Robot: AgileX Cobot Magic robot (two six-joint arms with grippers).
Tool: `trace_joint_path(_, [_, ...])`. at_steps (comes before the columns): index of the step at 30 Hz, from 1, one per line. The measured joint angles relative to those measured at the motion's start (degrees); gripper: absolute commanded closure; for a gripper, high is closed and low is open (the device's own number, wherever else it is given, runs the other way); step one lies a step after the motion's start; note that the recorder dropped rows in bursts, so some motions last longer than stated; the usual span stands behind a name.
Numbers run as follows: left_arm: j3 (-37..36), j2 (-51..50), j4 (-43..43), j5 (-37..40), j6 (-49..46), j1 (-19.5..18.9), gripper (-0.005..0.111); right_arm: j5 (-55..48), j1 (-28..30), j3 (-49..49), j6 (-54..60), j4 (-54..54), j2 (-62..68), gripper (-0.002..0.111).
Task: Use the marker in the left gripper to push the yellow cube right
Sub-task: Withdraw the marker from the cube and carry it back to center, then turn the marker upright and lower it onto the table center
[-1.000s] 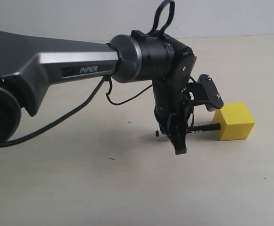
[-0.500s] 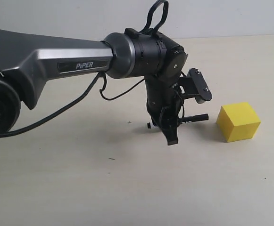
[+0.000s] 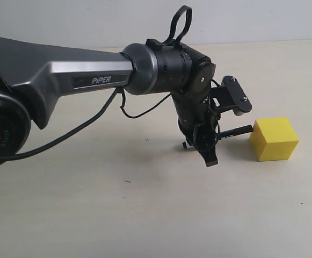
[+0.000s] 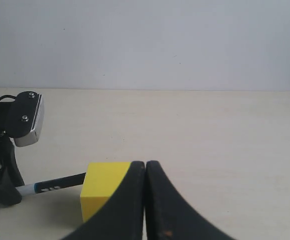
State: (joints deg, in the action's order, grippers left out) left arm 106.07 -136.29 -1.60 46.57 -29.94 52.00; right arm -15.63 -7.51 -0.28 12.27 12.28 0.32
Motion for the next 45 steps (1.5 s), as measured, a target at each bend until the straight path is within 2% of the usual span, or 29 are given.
trace_joint_path(4, [0.0,0.0,0.2,1.6,2.5,0.0,0.107,0.0,0.0,0.0,0.0,0.0,0.0,0.108])
trace_joint_path(10, [0.0,2.7,3.8,2.0,17.1,-2.1,0.107,0.0,0.0,0.0,0.0,0.0,0.0,0.108])
trace_joint_path(14, [0.0,5.5,6.2,5.2,35.4,-5.6,0.107,0.0,0.0,0.0,0.0,0.0,0.0,0.108])
trace_joint_path(17, [0.0,6.7,7.4,10.0,45.7,-9.0,0.107,0.0,0.0,0.0,0.0,0.0,0.0,0.108])
trace_joint_path(23, [0.0,7.0,7.7,19.1,54.3,-13.3,0.107,0.0,0.0,0.0,0.0,0.0,0.0,0.108])
trace_joint_path(28, [0.0,7.0,5.5,20.9,56.8,-13.0,0.107,0.0,0.0,0.0,0.0,0.0,0.0,0.108])
trace_joint_path(38, [-0.4,7.0,3.7,22.3,65.0,-9.5,0.107,0.0,0.0,0.0,0.0,0.0,0.0,0.108])
trace_joint_path(45, [-6.4,7.0,3.1,16.7,69.4,-6.5,0.107,0.0,0.0,0.0,0.0,0.0,0.0,0.108])
